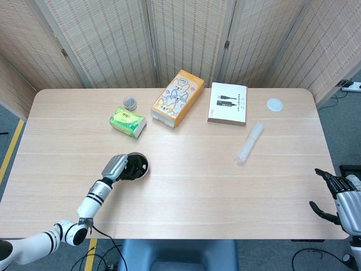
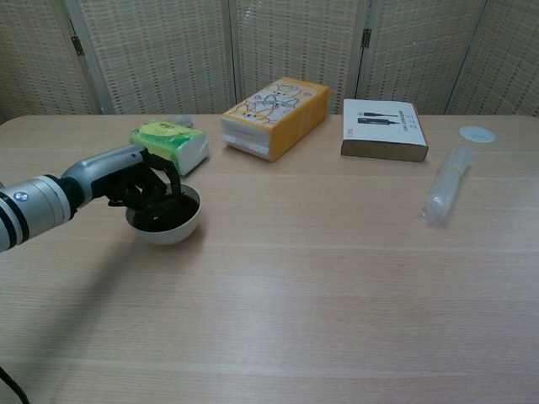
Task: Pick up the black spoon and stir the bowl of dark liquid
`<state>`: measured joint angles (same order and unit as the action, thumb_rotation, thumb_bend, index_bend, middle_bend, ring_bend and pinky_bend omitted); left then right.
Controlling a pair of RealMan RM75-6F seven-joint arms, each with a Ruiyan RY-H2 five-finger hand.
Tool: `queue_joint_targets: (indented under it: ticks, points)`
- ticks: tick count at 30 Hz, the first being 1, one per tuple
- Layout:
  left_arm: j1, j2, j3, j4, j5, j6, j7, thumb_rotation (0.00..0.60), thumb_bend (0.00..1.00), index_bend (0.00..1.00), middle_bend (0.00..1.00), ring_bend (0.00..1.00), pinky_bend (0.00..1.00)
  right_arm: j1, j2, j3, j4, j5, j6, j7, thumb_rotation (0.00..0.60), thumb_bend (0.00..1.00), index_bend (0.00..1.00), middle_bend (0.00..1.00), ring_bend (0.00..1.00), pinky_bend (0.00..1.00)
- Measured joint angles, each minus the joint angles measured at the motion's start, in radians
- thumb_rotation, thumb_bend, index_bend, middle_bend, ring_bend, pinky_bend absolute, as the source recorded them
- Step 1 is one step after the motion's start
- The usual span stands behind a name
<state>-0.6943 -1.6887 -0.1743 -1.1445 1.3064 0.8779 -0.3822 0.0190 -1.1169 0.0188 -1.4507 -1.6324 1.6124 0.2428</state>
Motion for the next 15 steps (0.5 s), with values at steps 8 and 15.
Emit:
queue_joint_targets:
  ticks: [8, 15]
  points:
    - [-0.026, -0.028, -0.014, 0.009, 0.0, -0.011, 0.018, 0.6, 0.49, 0.66, 0.83, 0.79, 0.95, -0.008, 0.005, 0.001, -0.001, 0.006, 0.011, 0.004, 0.6, 0.16, 0.16, 0.24, 0.28, 0.29]
    - [-0.058, -0.056, -0.046, 0.066, -0.037, -0.046, 0.033, 0.6, 0.49, 0.65, 0.83, 0.79, 0.95, -0.011, 0.004, 0.002, 0.002, 0.008, 0.013, 0.007, 0.6, 0.16, 0.16, 0.24, 0.28, 0.29]
